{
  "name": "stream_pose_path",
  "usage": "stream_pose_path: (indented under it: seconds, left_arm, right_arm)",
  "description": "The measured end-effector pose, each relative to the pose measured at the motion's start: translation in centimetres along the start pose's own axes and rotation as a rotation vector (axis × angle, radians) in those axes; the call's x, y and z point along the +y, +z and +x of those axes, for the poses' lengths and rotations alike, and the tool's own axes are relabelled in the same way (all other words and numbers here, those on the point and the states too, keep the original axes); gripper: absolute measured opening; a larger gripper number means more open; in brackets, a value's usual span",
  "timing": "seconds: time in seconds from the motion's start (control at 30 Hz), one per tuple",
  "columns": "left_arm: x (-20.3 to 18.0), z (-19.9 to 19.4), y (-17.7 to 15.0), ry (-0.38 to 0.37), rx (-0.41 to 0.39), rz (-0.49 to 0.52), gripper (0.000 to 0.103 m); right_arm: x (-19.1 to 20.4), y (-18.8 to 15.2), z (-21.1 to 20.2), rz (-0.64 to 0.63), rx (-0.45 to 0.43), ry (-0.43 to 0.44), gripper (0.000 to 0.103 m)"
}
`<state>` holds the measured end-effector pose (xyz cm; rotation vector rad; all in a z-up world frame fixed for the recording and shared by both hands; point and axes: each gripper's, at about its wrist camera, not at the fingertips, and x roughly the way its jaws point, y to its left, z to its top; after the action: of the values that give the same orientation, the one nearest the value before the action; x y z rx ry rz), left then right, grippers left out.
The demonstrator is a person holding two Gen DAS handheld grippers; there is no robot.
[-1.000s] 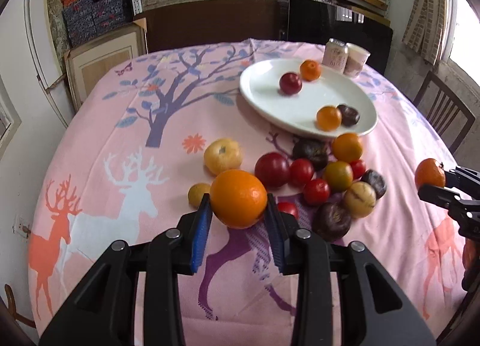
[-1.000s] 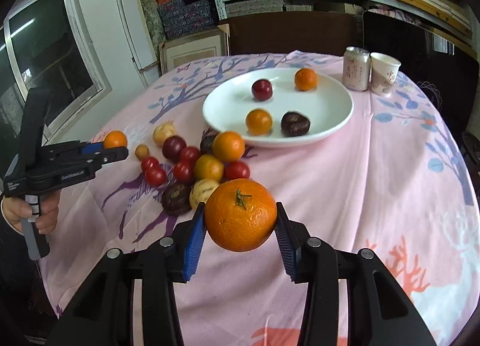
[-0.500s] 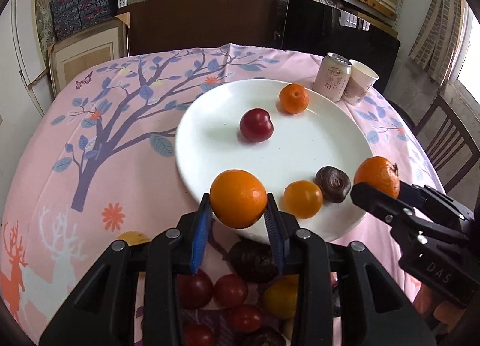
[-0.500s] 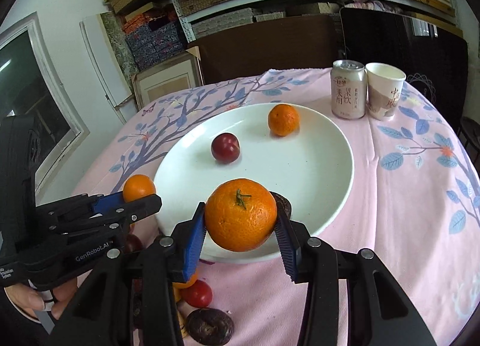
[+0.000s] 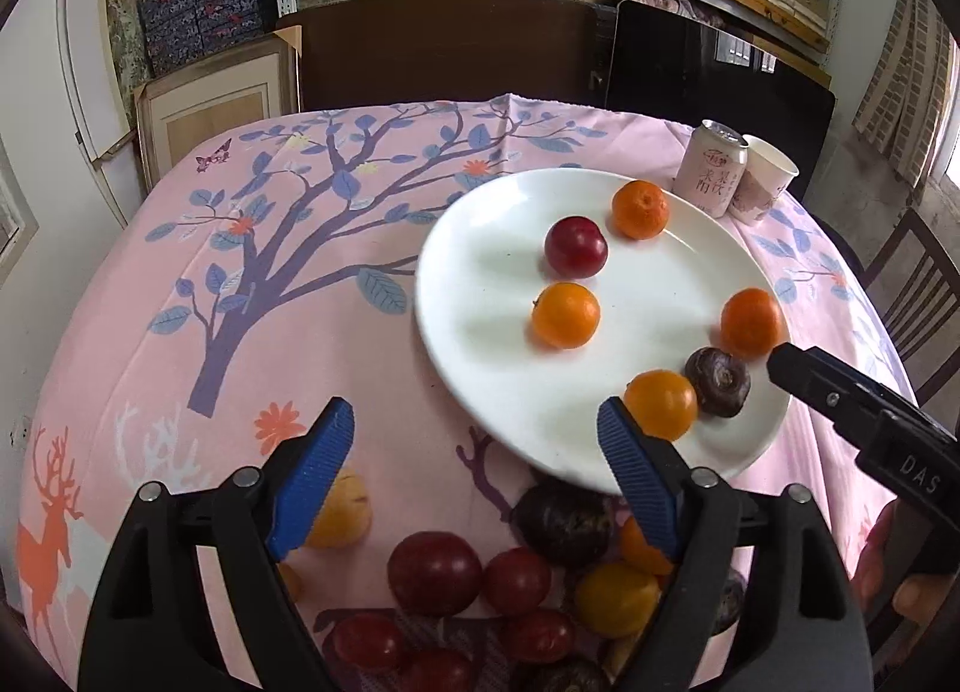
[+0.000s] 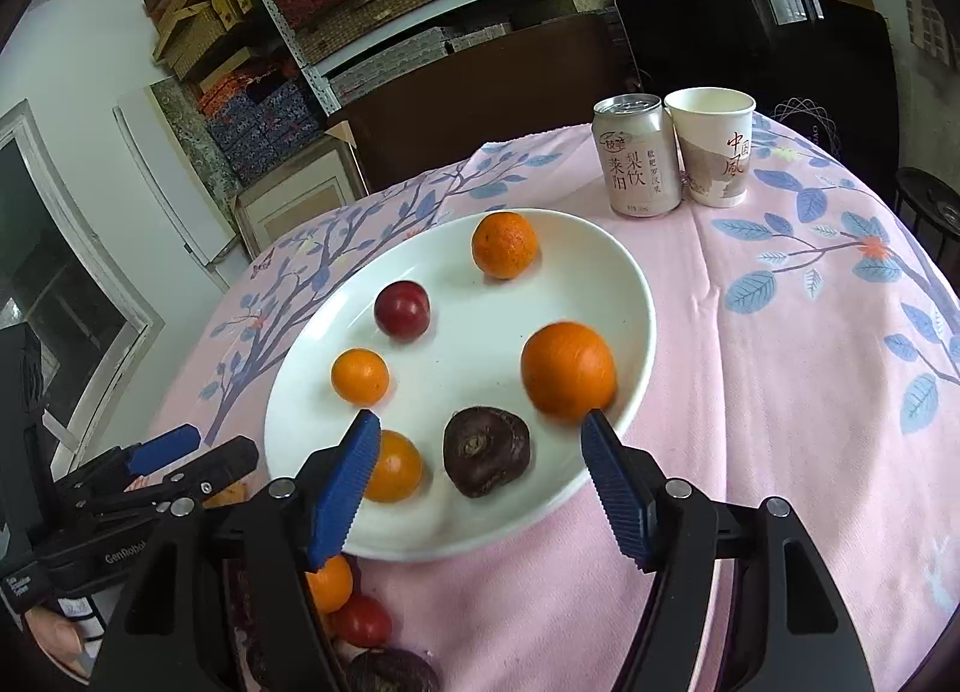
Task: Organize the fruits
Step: 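Grasp a dark purple fruit with the right tool while the left tool grasps a small brown fruit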
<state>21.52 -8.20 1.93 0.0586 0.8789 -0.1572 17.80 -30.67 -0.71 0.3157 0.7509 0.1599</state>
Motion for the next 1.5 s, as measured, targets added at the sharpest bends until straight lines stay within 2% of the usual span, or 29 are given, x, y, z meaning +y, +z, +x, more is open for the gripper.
stream_pose_path:
  seconds: [0.27, 0.33, 0.53, 0.7, 0.9, 0.93, 1.03, 1.1, 1.33, 1.5]
  left_arm:
    - [3.5, -4.1, -5.1, 0.018, -0.007, 0.029, 0.085]
    - [4.6, -4.7, -6.3, 0.022, -0.002, 0.011, 0.086]
    - [6.5, -5.3, -9.3, 0.014, 0.017, -0.048, 0.086]
    - [6.5, -5.6, -11.0, 0.018, 0.035, -0.02, 0.086]
    - [6.6, -6.0, -12.7, 0.026, 0.053, 0.016, 0.086]
    - [6.6, -6.1, -12.8, 0.028, 0.053, 0.022, 0.086]
    - [6.7, -6.2, -13.0, 0.029, 0.054, 0.034, 0.086]
    - [6.9, -6.0, -12.8, 0.029, 0.059, 0.03, 0.086]
    - [8.1, -4.7, -11.4, 0.015, 0.067, -0.012, 0.086]
    - [9.0, -2.8, -10.2, 0.056, 0.079, -0.016, 0.085]
  right_arm:
    - [2.4, -5.3, -4.1, -0.275, 0.078, -0.011, 0.071]
    - [2.8, -6.4, -4.6, -0.303, 0.094, -0.008, 0.074]
    - [4.0, -9.5, -4.3, -0.362, 0.177, -0.027, 0.075]
    - [5.1, -10.7, -3.1, -0.42, 0.217, -0.056, 0.075]
    - [6.0, -10.0, -0.5, -0.448, 0.24, -0.09, 0.072]
    - [6.1, -9.8, -0.2, -0.445, 0.237, -0.082, 0.072]
    - [6.4, -9.2, 0.3, -0.451, 0.239, -0.061, 0.06]
    - [6.7, -9.1, 0.4, -0.456, 0.231, -0.04, 0.042]
    - [5.7, -8.7, -1.7, -0.405, 0.194, -0.008, 0.042]
    - [4.4, -8.7, -4.1, -0.37, 0.157, 0.009, 0.042]
